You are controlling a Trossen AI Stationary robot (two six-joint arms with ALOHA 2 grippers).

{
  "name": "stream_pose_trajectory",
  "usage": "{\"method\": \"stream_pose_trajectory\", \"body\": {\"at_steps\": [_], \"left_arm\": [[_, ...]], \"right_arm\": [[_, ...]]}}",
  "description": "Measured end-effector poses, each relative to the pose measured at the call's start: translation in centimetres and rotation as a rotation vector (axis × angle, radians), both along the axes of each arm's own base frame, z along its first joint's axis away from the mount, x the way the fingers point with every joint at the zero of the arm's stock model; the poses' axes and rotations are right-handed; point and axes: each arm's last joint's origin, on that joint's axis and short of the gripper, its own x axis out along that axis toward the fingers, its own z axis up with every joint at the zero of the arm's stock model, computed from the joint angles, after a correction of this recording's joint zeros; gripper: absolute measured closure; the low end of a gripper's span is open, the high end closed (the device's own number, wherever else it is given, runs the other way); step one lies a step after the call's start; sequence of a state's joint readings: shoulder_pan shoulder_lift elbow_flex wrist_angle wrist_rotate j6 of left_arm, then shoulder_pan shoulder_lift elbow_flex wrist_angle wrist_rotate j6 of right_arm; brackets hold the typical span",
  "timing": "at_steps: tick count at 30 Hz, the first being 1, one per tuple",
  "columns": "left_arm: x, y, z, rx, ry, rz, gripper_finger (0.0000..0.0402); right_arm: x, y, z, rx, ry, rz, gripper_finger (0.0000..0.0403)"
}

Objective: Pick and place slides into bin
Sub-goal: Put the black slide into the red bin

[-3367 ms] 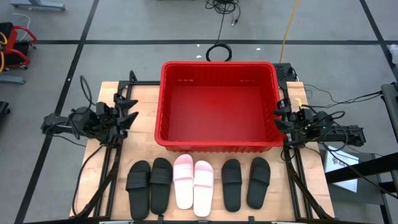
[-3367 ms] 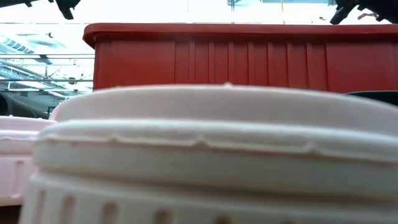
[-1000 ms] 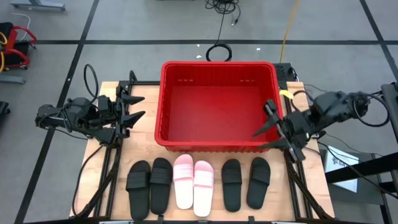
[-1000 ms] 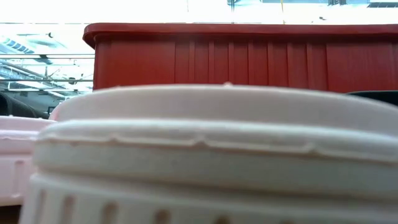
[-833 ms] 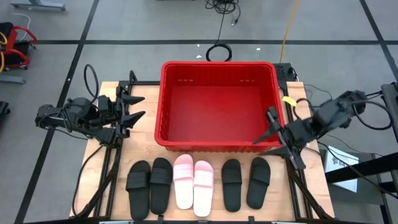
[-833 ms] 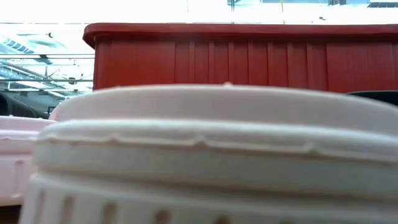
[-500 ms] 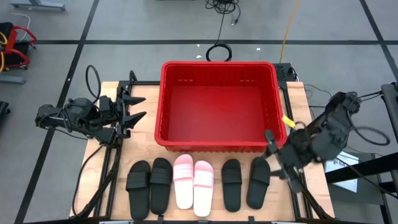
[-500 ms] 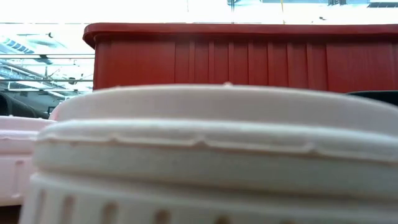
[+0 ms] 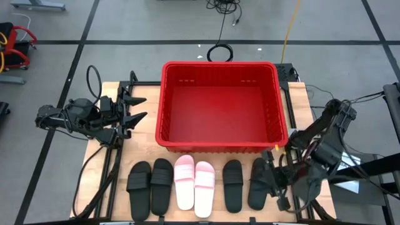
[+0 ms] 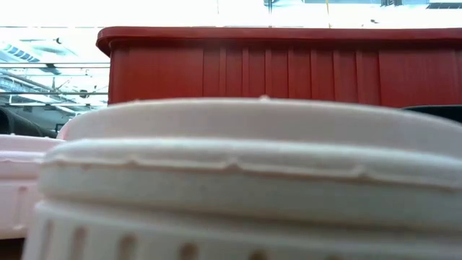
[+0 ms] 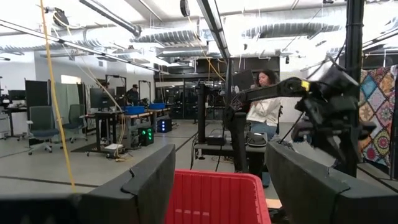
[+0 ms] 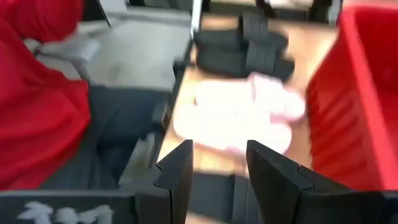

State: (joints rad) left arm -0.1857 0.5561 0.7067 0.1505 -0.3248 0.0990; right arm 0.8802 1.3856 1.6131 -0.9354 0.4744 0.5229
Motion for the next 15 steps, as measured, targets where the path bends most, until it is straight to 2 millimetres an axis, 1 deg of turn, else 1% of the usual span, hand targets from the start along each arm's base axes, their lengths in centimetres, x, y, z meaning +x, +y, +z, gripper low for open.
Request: {"method": "stream_pose_trajectory", "body": {"at_steps": [3,15], "left_arm": [[0.0,0.0,0.0,0.0,0.001,0.0,0.0147],[0.1,0.0,-0.2,0.005,0.023,0.0,0.0147]], "right_arm": [[0.2,0.2,-1.0,0.004,0.077,-0.056,0.0261],[0.9,1.8,-4.6,0.029,0.369,-0.146,0.0261]]}}
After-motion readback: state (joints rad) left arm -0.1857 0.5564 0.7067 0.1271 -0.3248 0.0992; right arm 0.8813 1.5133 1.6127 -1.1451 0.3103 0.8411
